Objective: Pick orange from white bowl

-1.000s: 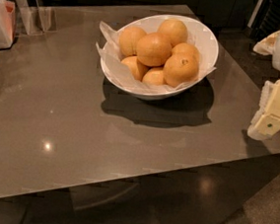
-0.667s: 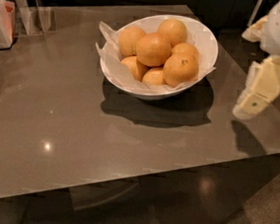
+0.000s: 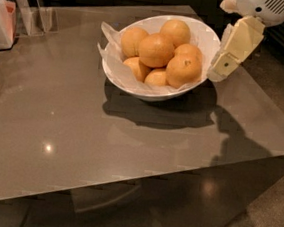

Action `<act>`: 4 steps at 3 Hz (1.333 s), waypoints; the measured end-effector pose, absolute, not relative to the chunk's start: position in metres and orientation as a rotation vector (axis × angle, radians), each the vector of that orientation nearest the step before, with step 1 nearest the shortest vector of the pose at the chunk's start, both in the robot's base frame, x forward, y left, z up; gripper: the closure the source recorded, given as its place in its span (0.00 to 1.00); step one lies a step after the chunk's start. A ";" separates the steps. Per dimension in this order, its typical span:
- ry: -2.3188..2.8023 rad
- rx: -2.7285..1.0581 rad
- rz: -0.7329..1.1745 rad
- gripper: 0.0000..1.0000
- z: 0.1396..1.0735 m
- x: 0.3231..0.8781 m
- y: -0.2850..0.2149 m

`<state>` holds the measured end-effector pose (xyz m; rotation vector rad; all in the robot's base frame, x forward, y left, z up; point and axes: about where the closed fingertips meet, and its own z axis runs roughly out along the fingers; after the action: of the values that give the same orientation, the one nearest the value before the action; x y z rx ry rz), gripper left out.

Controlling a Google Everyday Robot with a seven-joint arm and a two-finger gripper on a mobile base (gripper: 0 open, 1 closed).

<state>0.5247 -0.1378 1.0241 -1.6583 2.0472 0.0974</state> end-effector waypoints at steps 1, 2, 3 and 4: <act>2.122 -1.523 0.197 0.00 0.992 0.520 -0.141; 2.197 -1.370 0.262 0.00 0.949 0.534 -0.131; 2.194 -1.358 0.257 0.00 0.948 0.536 -0.130; 2.194 -1.329 0.277 0.00 0.947 0.538 -0.129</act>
Offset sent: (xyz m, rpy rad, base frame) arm 0.0291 0.0165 -0.1321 0.2457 0.1440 -0.3430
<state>0.5384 -0.1290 0.9475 -1.3289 2.1941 0.2770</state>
